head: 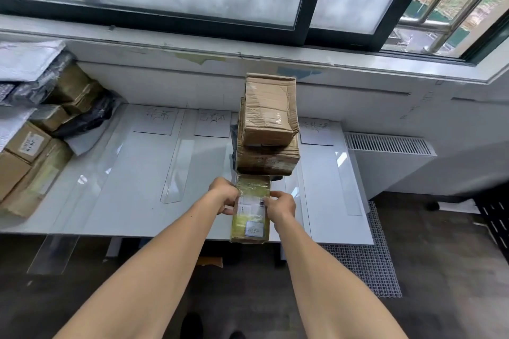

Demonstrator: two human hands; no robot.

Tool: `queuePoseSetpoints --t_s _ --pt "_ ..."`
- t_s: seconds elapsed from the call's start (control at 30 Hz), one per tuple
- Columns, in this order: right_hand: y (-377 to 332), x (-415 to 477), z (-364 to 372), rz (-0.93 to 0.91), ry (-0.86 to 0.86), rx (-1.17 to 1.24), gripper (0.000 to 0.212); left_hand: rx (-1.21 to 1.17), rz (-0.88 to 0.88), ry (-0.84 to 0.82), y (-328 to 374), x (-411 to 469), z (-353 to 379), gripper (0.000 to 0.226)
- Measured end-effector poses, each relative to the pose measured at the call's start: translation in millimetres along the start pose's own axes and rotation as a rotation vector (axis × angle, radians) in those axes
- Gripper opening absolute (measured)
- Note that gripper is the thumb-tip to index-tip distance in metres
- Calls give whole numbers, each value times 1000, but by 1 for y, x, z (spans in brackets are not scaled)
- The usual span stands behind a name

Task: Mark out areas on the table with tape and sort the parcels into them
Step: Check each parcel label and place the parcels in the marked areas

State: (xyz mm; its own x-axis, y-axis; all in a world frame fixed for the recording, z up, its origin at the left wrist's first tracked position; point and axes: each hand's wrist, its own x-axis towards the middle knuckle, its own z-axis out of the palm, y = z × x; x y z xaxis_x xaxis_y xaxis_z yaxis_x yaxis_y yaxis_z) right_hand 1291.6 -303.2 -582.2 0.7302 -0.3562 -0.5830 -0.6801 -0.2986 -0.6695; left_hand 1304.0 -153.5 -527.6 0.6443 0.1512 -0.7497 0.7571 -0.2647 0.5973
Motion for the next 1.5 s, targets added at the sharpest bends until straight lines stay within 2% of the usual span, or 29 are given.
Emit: queuePoseSetpoints --t_s 0.13,0.4,0.63,0.8,1.07,1.27,1.4,1.5 --pt "-2 5 6 8 39 -12 27 -19 13 -18 -2 10 0 21" --pt "-4 11 11 -37 104 -38 29 -32 24 -6 -1 17 1 9" --pt "-5 6 13 -81 86 -58 33 -5 16 -32 2 19 -2 16" --pt "-2 -2 11 -91 37 -130 45 13 19 -25 4 12 0 40" --pt "-8 -13 -4 -69 51 -168 49 21 26 6 12 -3 -14 59" --pt "-35 -35 -17 -201 157 -238 38 108 158 132 21 -21 -40 59" --pt "-63 -54 -8 -357 137 -283 39 362 282 281 23 -37 -74 60" --pt "-76 -65 2 -455 115 -347 39 370 284 333 17 -44 -100 60"
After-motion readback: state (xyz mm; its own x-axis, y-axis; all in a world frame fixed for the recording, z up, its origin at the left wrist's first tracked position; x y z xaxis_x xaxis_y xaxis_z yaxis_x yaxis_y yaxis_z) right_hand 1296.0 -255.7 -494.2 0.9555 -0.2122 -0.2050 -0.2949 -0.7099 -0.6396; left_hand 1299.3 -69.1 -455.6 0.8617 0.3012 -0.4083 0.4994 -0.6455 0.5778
